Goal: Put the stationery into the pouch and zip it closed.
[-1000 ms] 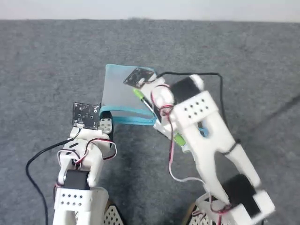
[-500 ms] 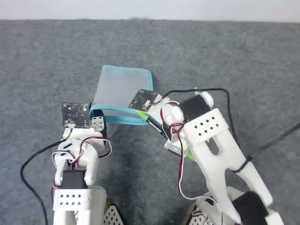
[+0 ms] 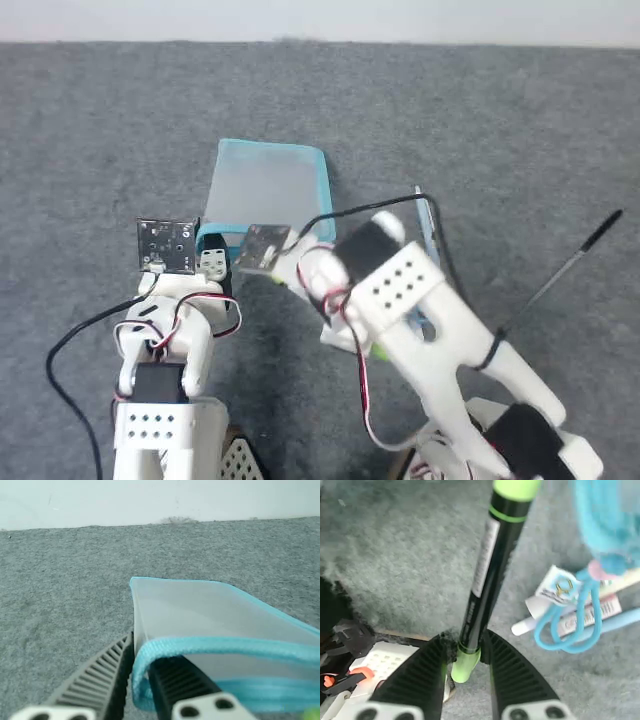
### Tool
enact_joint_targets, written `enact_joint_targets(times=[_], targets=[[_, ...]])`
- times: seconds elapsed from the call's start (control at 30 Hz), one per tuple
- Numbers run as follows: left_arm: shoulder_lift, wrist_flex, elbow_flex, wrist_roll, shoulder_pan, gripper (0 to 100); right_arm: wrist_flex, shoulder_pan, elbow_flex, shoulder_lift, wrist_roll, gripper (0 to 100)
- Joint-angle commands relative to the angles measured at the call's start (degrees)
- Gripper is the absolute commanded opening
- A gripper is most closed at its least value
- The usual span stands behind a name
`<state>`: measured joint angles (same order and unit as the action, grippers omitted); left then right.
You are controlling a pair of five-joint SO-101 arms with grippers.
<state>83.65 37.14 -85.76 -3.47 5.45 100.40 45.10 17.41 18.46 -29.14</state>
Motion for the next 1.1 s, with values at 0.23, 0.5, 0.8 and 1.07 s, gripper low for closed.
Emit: enact_joint_targets(times=[0.23,0.5,0.8,1.07], targets=[[0.62,-2.11,0.31,1.58,-4.31,1,2.59,-1.45,-7.03,-5.49,2.64,0.6],[0.7,-2.11,-0.57,2.81,-6.07,1,2.59,-9.8,-17.76,-19.47,4.4,0.6],[0.7,-2.2,-1.8,4.4,-8.53,1,2.59,-14.73,-25.49,-19.74,8.7,0.6],[0.7,-2.2,-2.07,4.4,-8.97,1,1.98,-8.57,-33.93,-19.74,12.57,0.7]])
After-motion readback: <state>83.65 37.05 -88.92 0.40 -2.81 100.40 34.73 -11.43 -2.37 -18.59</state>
